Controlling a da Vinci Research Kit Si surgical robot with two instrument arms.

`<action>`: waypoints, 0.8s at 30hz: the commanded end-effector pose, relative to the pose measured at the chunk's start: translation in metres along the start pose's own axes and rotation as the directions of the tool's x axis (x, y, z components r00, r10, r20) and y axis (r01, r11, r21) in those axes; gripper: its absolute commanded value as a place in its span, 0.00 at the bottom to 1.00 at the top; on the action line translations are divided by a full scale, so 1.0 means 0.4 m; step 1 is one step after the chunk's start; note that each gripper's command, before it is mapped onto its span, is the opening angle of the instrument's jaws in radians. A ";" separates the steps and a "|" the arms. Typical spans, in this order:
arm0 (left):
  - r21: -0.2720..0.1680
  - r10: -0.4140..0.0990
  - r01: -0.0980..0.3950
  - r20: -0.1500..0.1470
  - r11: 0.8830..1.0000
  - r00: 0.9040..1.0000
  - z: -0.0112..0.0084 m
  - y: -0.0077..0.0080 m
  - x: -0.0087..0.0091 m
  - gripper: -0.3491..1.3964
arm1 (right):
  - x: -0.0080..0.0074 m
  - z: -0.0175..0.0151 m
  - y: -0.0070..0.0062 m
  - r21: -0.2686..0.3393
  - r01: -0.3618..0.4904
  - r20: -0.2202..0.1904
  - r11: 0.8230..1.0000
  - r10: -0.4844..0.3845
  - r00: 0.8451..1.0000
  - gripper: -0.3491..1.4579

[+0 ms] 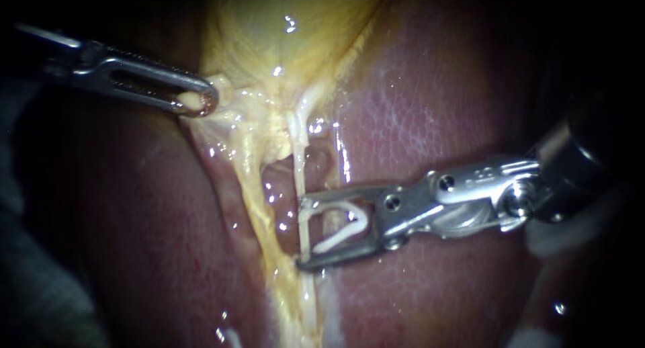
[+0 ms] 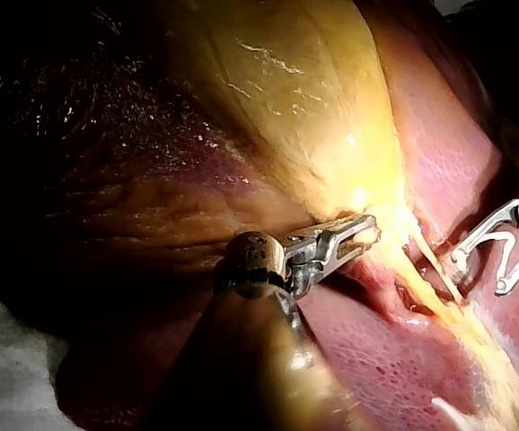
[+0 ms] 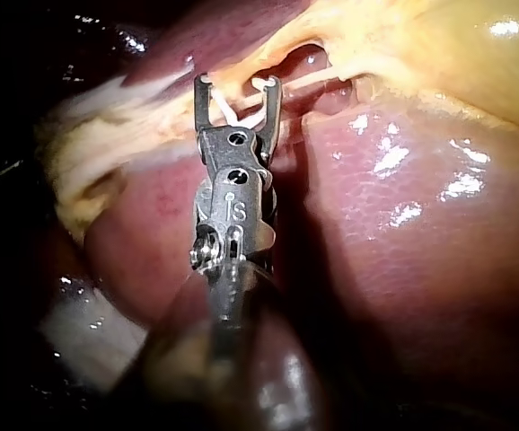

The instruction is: Clipping first clip left tube

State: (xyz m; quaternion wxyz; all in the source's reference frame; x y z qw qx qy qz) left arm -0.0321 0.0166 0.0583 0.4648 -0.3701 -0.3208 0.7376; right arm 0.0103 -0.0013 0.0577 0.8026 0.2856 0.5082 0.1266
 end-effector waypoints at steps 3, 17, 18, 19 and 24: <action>0.000 0.000 0.000 0.000 1.000 1.000 0.0000 0.0000 0.0000 0.00 | 0.0003 -0.0010 -0.0001 -0.001 -0.001 -0.004 1.000 0.001 1.000 0.47; 0.000 0.000 0.000 0.000 1.000 1.000 0.0001 0.0000 0.0000 0.00 | 0.0000 -0.0002 -0.0001 -0.002 0.001 -0.006 1.000 -0.001 1.000 0.47; 0.000 0.000 0.000 0.000 1.000 1.000 0.0001 0.0000 0.0000 0.00 | -0.0001 0.0001 -0.0001 -0.002 0.001 -0.006 1.000 -0.001 1.000 0.47; 0.000 0.000 0.000 0.000 1.000 1.000 0.0001 0.0000 0.0000 0.00 | -0.0004 0.0006 0.0000 -0.002 -0.004 -0.012 1.000 0.004 1.000 0.46; 0.000 0.000 0.000 0.000 1.000 1.000 0.0001 0.0000 -0.0001 0.00 | -0.0019 0.0027 0.0008 0.000 -0.035 -0.040 0.999 0.035 0.999 0.46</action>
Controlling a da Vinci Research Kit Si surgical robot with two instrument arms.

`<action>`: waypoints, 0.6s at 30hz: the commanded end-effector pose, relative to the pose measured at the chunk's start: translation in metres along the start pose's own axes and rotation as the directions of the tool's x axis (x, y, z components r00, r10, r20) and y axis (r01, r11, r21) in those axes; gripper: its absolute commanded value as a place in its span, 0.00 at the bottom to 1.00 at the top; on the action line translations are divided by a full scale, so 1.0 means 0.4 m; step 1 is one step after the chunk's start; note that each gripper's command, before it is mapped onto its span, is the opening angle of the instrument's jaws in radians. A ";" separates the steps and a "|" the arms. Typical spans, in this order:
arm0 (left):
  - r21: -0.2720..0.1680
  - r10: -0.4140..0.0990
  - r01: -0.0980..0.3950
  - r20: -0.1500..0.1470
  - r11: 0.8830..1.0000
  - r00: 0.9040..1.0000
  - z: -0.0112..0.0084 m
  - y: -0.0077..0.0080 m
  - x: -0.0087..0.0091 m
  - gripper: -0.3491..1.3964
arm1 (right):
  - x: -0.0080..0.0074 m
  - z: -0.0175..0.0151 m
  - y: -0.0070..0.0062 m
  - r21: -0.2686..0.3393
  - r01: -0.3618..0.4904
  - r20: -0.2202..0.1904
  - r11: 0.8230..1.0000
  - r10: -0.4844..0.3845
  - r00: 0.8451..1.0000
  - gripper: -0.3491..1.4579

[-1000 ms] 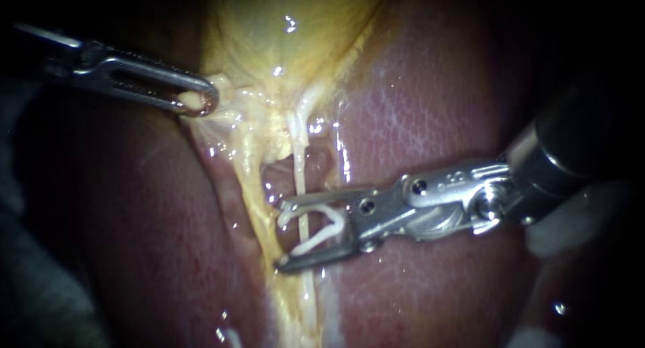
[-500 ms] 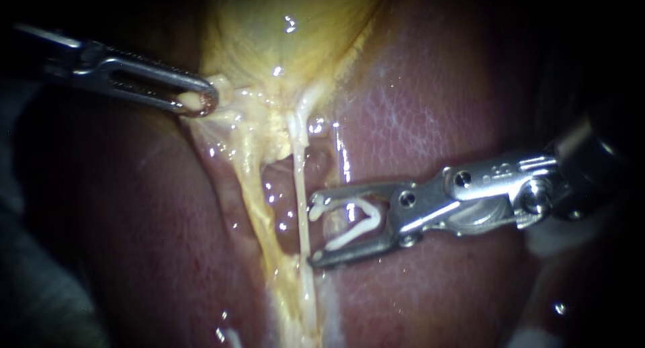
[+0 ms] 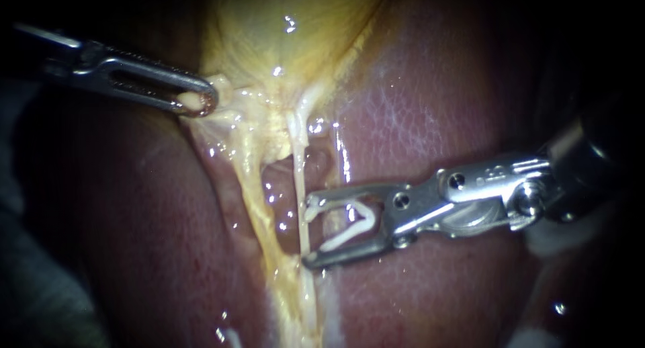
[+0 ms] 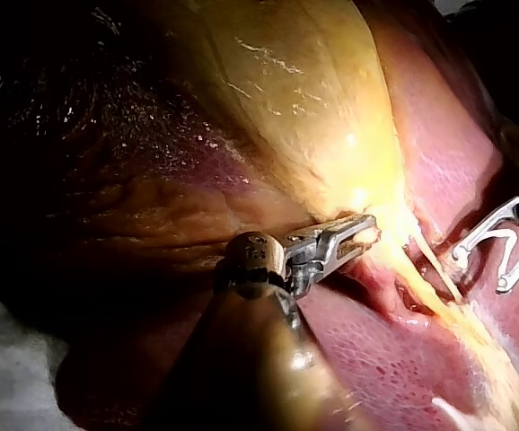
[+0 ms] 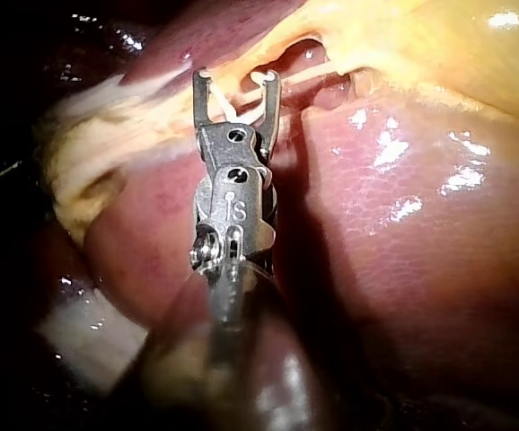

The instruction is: Clipping first clip left tube

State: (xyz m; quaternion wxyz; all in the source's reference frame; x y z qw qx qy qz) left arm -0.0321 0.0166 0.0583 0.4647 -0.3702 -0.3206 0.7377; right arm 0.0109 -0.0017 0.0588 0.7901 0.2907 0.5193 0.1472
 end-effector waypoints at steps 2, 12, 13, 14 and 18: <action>0.000 0.000 0.000 0.000 1.000 1.000 0.0001 0.0000 0.0000 0.00 | -0.0007 0.0008 0.0004 0.012 -0.017 -0.003 1.000 0.017 1.000 0.46; 0.001 0.000 0.000 -0.001 1.000 1.000 0.0002 0.0000 -0.0002 0.00 | -0.0065 0.0053 0.0033 0.106 -0.127 -0.029 0.986 0.131 0.991 0.46; 0.001 0.000 0.000 -0.001 1.000 1.000 0.0002 -0.0001 -0.0002 0.00 | -0.0071 0.0057 0.0036 0.116 -0.134 -0.027 0.984 0.138 0.990 0.46; 0.001 0.000 0.000 -0.001 1.000 1.000 0.0002 -0.0001 -0.0002 0.00 | -0.0075 0.0061 0.0040 0.126 -0.135 -0.023 0.983 0.139 0.990 0.46; 0.001 0.000 0.000 -0.001 1.000 1.000 0.0002 0.0000 -0.0002 0.00 | -0.0079 0.0071 0.0059 0.123 -0.153 -0.023 0.981 0.157 0.987 0.46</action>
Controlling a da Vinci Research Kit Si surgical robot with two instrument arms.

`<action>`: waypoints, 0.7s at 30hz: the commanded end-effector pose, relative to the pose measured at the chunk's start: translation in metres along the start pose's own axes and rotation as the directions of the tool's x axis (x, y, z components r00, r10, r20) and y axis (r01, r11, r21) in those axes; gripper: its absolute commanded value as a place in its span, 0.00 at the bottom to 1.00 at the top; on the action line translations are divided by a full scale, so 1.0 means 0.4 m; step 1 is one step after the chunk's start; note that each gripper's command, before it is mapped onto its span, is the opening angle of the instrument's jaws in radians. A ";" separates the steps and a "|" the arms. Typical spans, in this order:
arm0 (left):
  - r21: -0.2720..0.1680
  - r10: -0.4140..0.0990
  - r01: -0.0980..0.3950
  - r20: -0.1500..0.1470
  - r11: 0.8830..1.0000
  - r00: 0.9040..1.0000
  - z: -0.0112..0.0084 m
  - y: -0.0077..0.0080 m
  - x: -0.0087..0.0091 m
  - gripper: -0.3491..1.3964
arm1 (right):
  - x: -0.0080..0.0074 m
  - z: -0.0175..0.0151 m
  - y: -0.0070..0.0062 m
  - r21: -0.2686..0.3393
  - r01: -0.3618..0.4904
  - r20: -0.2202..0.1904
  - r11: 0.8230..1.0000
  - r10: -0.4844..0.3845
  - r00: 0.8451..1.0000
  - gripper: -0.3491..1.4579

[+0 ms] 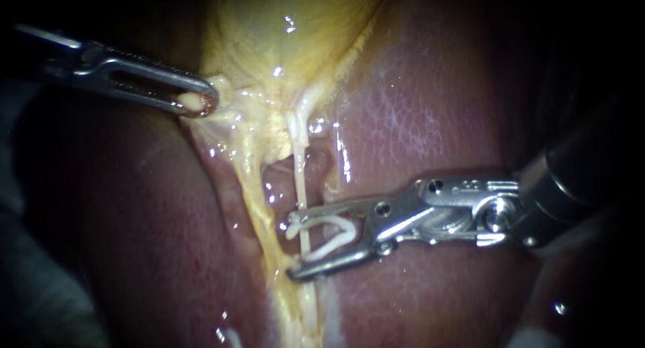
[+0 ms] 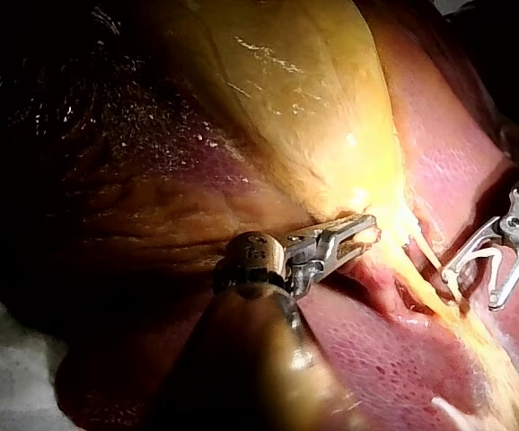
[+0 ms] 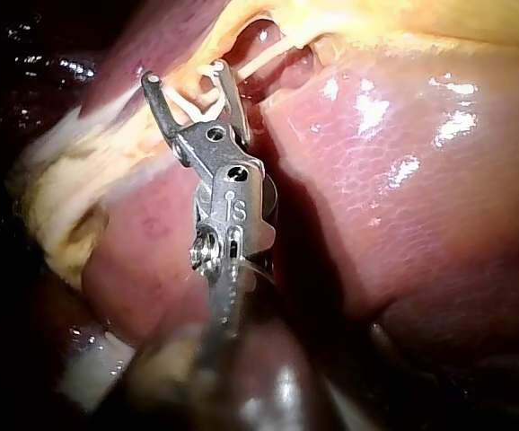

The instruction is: Clipping first clip left tube

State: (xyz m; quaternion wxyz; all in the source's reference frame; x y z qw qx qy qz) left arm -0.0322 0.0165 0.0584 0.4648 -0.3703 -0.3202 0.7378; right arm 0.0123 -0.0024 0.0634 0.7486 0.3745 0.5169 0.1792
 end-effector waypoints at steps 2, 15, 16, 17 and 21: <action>0.000 0.000 0.000 0.000 1.000 1.000 0.0000 0.0000 0.0000 0.00 | -0.0001 0.0002 0.0011 -0.004 -0.009 -0.001 1.000 0.009 1.000 0.46; -0.002 0.000 0.000 0.001 1.000 1.000 0.0001 0.0002 0.0000 0.00 | -0.0064 0.0025 0.0077 -0.019 -0.018 -0.001 1.000 0.018 1.000 0.46; -0.002 0.000 0.000 0.001 1.000 1.000 0.0001 0.0002 0.0000 0.00 | -0.0062 0.0027 0.0081 -0.020 -0.019 -0.001 1.000 0.019 1.000 0.46; -0.002 0.000 0.000 0.001 1.000 1.000 0.0001 0.0002 0.0000 0.00 | -0.0061 0.0029 0.0083 -0.021 -0.019 0.002 1.000 0.019 1.000 0.46; -0.002 0.000 0.000 0.001 1.000 1.000 0.0002 0.0004 -0.0001 0.00 | -0.0059 0.0051 0.0088 -0.025 -0.019 0.001 1.000 0.019 1.000 0.46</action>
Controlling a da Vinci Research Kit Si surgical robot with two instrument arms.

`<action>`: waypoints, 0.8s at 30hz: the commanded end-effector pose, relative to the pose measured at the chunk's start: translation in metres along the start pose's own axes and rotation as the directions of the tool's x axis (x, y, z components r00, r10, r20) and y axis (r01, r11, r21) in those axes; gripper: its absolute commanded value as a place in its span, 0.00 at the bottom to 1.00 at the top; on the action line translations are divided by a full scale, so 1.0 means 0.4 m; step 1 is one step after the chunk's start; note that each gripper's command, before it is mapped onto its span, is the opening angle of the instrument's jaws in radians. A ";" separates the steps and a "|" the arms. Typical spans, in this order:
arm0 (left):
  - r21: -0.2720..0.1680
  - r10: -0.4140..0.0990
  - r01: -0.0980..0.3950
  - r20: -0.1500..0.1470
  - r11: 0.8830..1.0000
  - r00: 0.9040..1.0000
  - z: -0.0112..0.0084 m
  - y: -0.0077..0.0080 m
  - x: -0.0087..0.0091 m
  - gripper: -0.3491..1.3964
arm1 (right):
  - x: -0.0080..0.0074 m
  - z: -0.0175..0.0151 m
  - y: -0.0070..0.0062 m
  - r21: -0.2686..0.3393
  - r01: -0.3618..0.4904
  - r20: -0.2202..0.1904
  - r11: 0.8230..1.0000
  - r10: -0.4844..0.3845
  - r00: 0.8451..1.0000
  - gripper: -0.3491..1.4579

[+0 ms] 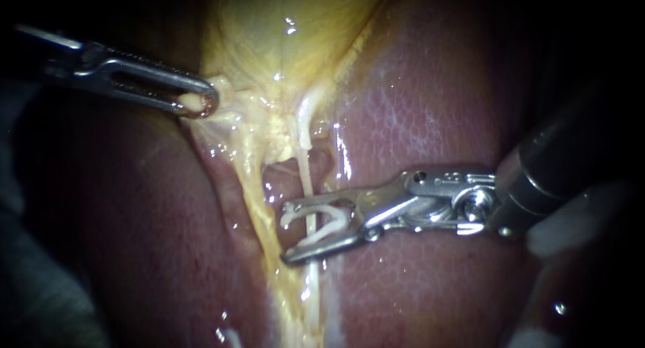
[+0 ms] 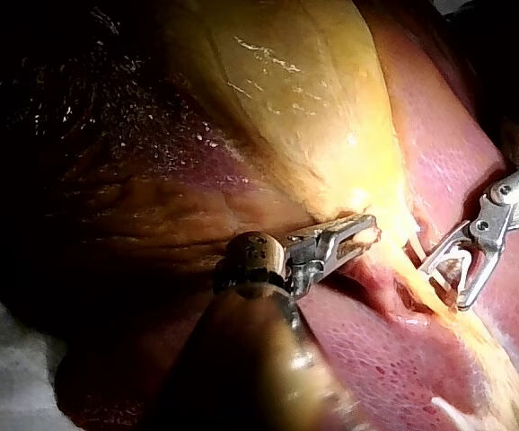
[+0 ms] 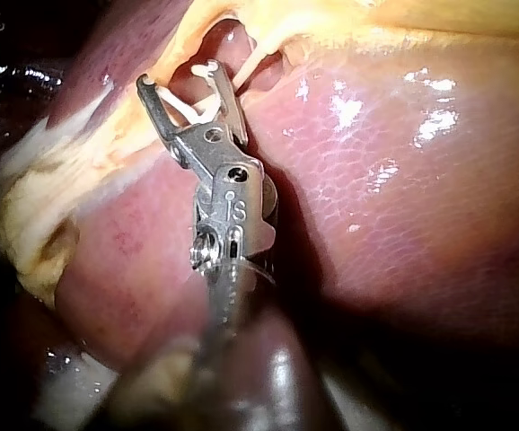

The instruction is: Clipping first clip left tube

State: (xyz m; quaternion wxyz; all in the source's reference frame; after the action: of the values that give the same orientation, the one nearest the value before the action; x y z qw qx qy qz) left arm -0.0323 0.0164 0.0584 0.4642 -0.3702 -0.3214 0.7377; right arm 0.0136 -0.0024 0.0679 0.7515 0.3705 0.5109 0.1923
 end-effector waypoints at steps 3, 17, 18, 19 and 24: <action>0.001 -0.001 0.001 -0.001 1.000 1.000 0.0000 0.0003 0.0000 0.00 | 0.0001 0.0023 -0.0002 -0.004 0.001 0.001 1.000 -0.001 1.000 0.47; 0.001 -0.001 0.001 -0.001 1.000 1.000 0.0000 0.0005 0.0000 0.00 | 0.0030 0.0101 -0.0014 -0.004 0.002 -0.026 1.000 -0.002 1.000 0.47; 0.001 -0.001 0.001 -0.001 1.000 1.000 0.0000 0.0005 0.0000 0.00 | 0.0032 0.0108 -0.0016 -0.003 0.002 -0.029 1.000 -0.002 1.000 0.47; 0.001 -0.001 0.001 -0.001 1.000 1.000 0.0000 0.0005 0.0000 0.00 | 0.0034 0.0113 -0.0018 -0.002 0.002 -0.032 1.000 -0.002 0.999 0.47; 0.001 -0.001 0.001 -0.001 1.000 1.000 0.0000 0.0005 0.0000 0.00 | 0.0041 0.0131 -0.0035 0.008 0.004 -0.050 1.000 -0.004 0.999 0.47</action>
State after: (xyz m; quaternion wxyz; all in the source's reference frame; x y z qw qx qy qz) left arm -0.0324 0.0164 0.0583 0.4648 -0.3700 -0.3210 0.7375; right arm 0.0190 -0.0043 0.0667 0.7365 0.3678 0.5320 0.1982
